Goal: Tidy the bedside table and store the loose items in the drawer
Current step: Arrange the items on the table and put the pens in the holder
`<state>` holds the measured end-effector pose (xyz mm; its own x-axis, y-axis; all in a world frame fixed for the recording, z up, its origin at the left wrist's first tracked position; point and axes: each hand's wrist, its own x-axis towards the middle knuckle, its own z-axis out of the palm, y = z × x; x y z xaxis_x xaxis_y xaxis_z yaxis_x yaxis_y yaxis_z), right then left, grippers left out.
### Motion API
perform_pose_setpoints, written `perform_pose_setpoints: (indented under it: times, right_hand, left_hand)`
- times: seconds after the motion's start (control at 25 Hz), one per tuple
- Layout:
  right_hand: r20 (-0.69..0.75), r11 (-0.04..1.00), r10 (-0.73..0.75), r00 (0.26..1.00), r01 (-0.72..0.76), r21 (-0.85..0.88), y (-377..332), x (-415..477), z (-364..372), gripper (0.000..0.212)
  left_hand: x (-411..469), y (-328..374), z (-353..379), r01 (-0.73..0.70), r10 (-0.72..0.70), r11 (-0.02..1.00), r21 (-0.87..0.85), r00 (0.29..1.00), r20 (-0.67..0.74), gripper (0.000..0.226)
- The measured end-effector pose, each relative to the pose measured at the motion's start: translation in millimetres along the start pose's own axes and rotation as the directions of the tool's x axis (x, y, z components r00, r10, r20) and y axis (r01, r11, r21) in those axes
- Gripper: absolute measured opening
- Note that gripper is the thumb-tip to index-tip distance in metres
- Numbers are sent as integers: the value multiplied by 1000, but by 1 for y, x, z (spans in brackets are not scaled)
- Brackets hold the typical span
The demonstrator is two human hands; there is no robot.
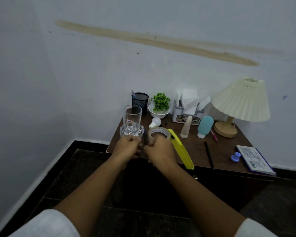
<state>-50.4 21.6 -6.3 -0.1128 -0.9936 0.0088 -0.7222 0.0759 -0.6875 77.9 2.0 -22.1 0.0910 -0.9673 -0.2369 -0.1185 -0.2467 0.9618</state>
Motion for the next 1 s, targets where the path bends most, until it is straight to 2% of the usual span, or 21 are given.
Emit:
perform_pose_setpoints:
  times: [0.12, 0.2, 0.28, 0.36, 0.48, 0.6, 0.72, 0.8, 0.92, 1.0]
  right_hand:
    - [62, 948, 88, 994, -103, 300, 7, -18, -25, 9]
    - [87, 923, 44, 995, -74, 377, 13, -25, -45, 6]
    - [122, 927, -19, 992, -29, 375, 23, -29, -62, 11]
    - [128, 948, -58, 990, 14, 319, 35, -31, -73, 12]
    - [-60, 987, -77, 995, 84, 137, 68, -21, -89, 10]
    - [-214, 983, -36, 976, -4, -182, 107, -3, -113, 12]
    - [-201, 891, 13, 979, -103, -442, 135, 5, -126, 17]
    - [-154, 868, 58, 986, -126, -480, 138, 9, -123, 21]
    - [-116, 886, 114, 987, -154, -438, 134, 19, -122, 20]
    - [-91, 934, 140, 986, -162, -319, 133, 26, -123, 13]
  left_hand:
    - [-11, 7, 12, 41, -34, 998, -51, 992, 124, 17]
    - [-19, 15, 23, 30, -9, 992, -119, 984, 175, 20]
    - [-22, 22, 35, 0, 35, 982, -186, 982, 186, 20]
    - [-24, 27, 48, -43, 82, 973, -227, 983, 163, 19]
    - [-25, 27, 65, -142, 169, 973, -184, 975, 145, 25]
    - [-26, 23, 72, -268, 272, 962, -49, 940, 206, 31]
    - [-25, 20, 73, -340, 328, 940, 7, 912, 245, 23]
    - [-22, 20, 74, -347, 336, 938, -1, 906, 256, 13]
    - [-20, 20, 77, -384, 365, 923, 13, 889, 277, 24]
    - [-18, 19, 77, -411, 388, 911, 28, 878, 281, 31]
